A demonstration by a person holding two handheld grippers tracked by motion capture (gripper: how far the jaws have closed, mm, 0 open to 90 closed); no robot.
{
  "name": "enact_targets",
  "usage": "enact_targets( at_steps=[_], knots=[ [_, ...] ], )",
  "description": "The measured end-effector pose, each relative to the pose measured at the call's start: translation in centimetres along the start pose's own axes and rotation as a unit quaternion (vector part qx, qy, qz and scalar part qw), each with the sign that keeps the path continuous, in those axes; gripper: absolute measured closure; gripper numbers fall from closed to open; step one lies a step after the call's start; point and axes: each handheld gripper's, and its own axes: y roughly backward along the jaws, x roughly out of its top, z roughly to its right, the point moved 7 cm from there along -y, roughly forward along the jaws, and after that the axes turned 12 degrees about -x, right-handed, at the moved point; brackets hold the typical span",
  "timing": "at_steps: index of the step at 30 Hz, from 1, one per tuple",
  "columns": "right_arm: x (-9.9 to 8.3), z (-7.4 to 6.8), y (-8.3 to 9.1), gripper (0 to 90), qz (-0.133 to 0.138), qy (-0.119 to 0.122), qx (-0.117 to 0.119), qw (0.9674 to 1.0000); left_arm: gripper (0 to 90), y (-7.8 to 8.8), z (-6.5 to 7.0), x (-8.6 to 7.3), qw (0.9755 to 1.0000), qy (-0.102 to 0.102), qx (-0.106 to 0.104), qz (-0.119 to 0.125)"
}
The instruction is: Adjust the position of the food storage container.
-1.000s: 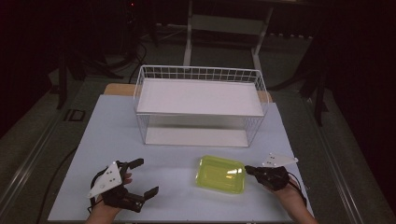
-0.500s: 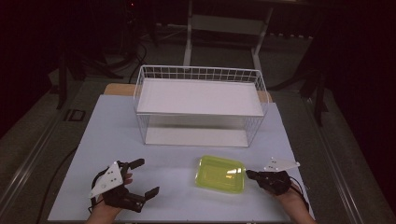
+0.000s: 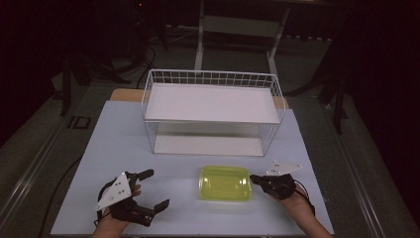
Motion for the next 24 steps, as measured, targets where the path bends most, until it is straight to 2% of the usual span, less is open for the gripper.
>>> enact_targets(
  at_steps=[6, 12, 19, 24],
  knots=[
    [0.8, -0.5, -0.2, 90.0, 0.007, 0.003, 0.003, 1.0000, 0.0, 0.0, 0.0, -0.1, 1.0000, 0.002, -0.001, -0.001],
    [0.7, -0.6, 0.3, 90.0, 0.010, 0.005, 0.005, 0.9999, 0.1, -0.1, 0.0, -0.1, 1.0000, 0.002, -0.002, -0.001],
    [0.8, -1.1, -0.1, 90.0, 0.010, 0.004, 0.010, 0.9999, 0.0, -0.2, 0.1, -0.1, 1.0000, 0.004, -0.003, -0.002],
    [1.4, -2.0, -0.7, 90.0, 0.011, 0.011, 0.020, 0.9997, 0.0, -0.1, 0.2, -0.1, 1.0000, 0.002, -0.002, -0.002]
  ],
)
